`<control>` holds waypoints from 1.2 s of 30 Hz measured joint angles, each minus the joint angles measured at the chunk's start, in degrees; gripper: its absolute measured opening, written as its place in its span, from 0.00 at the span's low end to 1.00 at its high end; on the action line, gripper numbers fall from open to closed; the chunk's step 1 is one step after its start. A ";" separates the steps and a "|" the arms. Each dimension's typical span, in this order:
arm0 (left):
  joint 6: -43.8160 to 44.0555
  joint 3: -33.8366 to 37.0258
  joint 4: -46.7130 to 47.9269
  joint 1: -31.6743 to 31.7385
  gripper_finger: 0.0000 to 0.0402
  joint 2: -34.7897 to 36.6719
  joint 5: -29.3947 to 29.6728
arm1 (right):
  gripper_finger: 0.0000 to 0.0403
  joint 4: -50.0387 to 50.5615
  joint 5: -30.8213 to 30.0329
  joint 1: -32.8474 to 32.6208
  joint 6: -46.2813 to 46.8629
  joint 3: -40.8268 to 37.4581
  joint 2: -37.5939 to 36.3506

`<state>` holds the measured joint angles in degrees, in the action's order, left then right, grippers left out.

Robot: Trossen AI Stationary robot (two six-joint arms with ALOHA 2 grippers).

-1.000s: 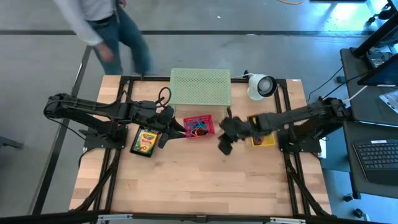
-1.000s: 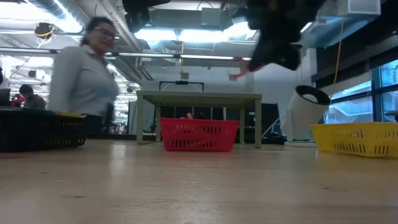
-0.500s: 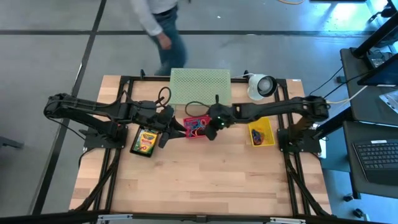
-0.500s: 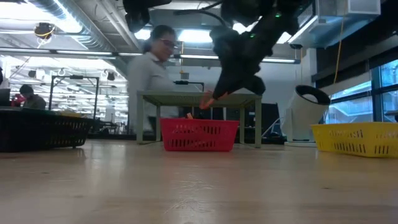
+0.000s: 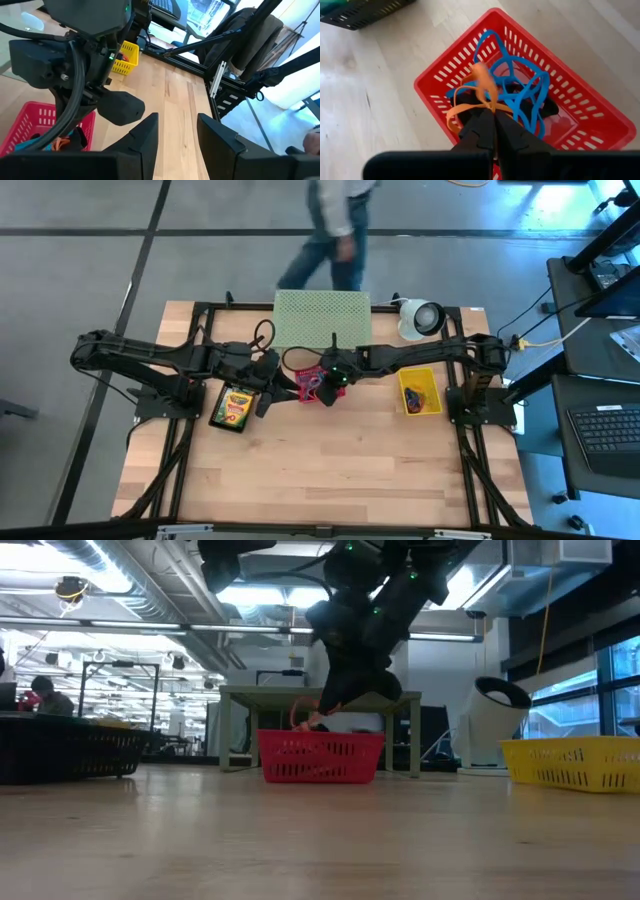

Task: Pick & Place Office Desk Supplies
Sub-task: Put the orange rubber band into the red bin, then put the yellow bin on the shelf

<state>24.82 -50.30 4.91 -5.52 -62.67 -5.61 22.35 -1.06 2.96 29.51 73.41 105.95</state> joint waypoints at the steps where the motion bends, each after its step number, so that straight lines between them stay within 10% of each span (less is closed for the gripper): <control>1: 0.00 0.00 0.02 0.00 0.32 0.00 0.00 | 0.00 0.32 -0.01 0.00 -0.01 0.00 0.00; 12: -0.04 0.00 0.02 0.00 0.32 0.00 0.00 | 0.08 1.41 0.24 0.07 -2.83 0.00 0.00; 26: -0.01 0.00 0.02 0.00 0.32 0.00 -0.46 | 0.55 1.28 2.89 0.81 0.02 0.00 0.00; 36: 0.70 0.00 0.06 0.00 0.32 0.02 -2.62 | 0.55 8.99 -3.66 0.08 -2.94 0.00 -9.79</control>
<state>25.52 -50.30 4.97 -5.52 -62.65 -8.22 31.35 -4.72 3.04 26.58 73.41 96.16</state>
